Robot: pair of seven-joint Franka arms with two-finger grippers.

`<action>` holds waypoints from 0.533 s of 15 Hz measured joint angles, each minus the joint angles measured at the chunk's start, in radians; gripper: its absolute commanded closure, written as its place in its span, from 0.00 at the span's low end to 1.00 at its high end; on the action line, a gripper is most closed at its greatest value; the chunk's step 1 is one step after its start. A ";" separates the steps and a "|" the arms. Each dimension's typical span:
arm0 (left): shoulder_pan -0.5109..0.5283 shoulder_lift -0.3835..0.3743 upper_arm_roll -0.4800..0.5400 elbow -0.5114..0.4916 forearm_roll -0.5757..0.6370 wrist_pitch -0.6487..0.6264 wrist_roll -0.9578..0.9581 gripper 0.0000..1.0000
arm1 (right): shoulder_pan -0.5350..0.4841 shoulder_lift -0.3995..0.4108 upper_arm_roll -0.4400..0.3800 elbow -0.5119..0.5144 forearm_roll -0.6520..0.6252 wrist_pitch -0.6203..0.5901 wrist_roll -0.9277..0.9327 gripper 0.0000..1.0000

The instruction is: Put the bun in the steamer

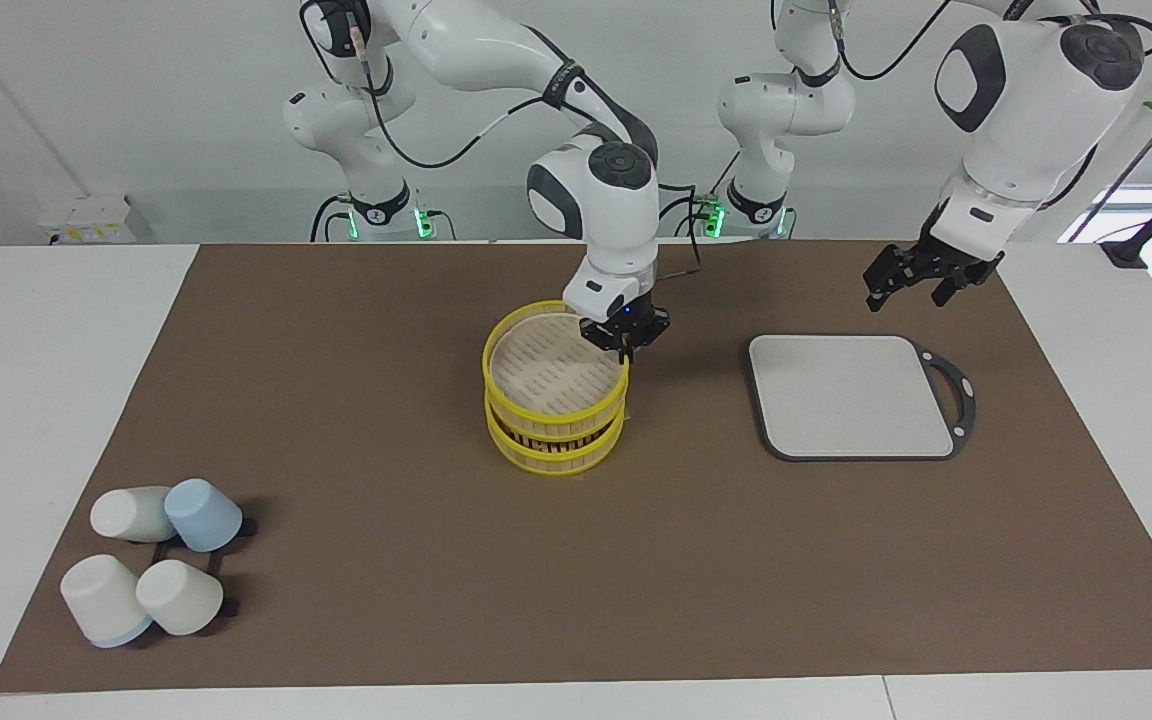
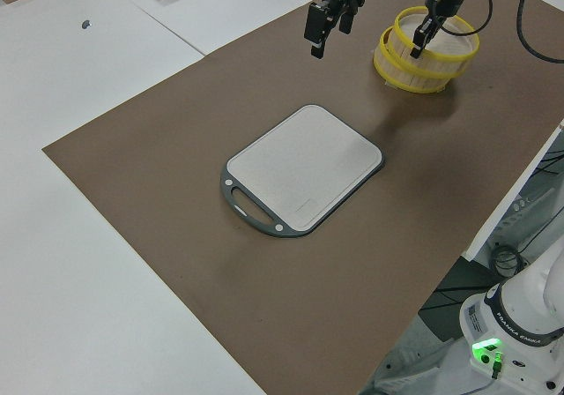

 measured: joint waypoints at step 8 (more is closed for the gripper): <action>0.019 -0.003 0.000 0.046 0.003 -0.073 0.019 0.00 | -0.017 0.001 0.000 -0.022 0.001 0.066 -0.026 1.00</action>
